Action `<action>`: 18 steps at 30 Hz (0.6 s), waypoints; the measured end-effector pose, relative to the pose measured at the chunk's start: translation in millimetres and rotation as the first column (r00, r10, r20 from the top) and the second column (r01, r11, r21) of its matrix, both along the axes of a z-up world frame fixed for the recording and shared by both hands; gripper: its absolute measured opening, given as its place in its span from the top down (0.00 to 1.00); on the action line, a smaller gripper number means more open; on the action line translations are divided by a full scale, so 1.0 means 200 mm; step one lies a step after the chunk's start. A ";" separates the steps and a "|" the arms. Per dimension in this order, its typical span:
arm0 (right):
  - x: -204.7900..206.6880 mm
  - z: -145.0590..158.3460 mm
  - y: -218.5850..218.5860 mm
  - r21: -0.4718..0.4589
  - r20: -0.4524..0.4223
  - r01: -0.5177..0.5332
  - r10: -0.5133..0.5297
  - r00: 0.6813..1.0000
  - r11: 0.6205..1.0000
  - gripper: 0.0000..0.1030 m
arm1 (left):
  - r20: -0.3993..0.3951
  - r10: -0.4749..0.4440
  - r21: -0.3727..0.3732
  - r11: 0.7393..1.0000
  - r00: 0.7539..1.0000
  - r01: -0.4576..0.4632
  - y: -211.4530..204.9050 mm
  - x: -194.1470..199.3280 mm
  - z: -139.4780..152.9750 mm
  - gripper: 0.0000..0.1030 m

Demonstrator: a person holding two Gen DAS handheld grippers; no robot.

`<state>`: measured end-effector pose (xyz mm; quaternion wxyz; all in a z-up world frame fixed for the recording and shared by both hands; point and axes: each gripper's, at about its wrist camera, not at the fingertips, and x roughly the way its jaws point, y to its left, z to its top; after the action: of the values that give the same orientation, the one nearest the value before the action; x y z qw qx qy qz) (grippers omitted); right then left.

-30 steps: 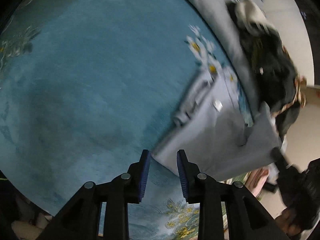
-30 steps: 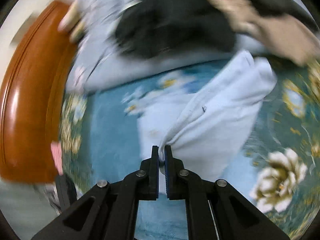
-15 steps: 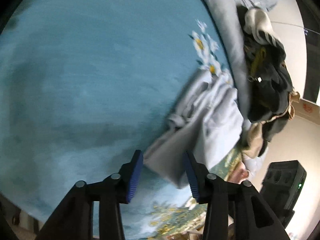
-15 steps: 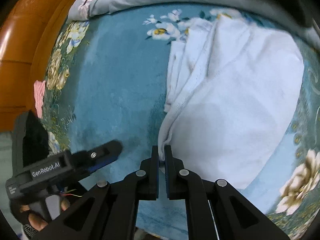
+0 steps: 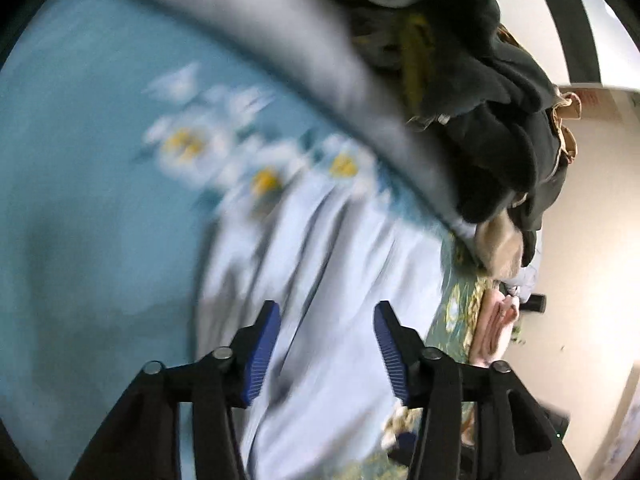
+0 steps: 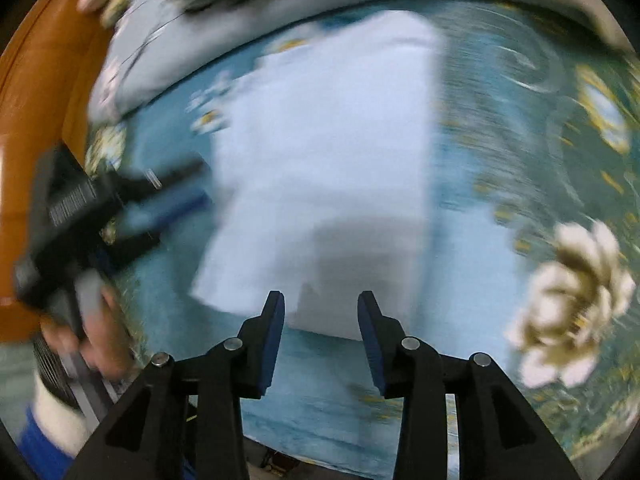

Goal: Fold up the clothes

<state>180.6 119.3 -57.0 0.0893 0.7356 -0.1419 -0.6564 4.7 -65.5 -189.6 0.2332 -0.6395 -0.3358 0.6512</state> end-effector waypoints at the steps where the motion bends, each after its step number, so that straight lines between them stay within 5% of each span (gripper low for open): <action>1: 0.01 0.00 0.07 0.016 0.004 0.028 -0.028 1.000 0.999 0.62 | -0.003 -0.019 -0.018 1.000 1.000 0.019 0.06 -0.08 -0.02 0.45; 8: 0.07 -0.01 0.34 0.047 0.024 0.188 -0.189 0.982 0.981 0.62 | 0.014 -0.130 -0.081 0.988 0.991 0.130 0.24 -0.25 -0.10 0.47; 10: 0.08 -0.03 0.36 0.052 0.037 0.204 -0.206 0.978 0.978 0.62 | -0.001 -0.134 -0.097 0.986 0.991 0.133 0.26 -0.25 -0.09 0.56; 11: 0.08 -0.03 0.36 0.051 0.042 0.210 -0.212 0.976 0.976 0.62 | -0.008 -0.135 -0.103 0.986 0.991 0.133 0.26 -0.25 -0.08 0.73; 14: 0.09 -0.04 0.38 0.043 0.050 0.226 -0.228 0.972 0.973 0.62 | -0.034 -0.151 -0.103 0.984 0.988 0.146 0.26 -0.23 -0.05 0.93; 18: 0.06 -0.05 0.36 0.029 0.054 0.226 -0.228 0.972 0.974 0.62 | -0.080 -0.056 -0.041 0.998 0.995 0.053 0.08 -0.19 0.06 0.94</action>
<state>193.1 192.1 -66.5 0.0012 0.7339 -0.2200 -0.6426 -33.7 -48.9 -177.3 0.2519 -0.6257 -0.2958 0.6764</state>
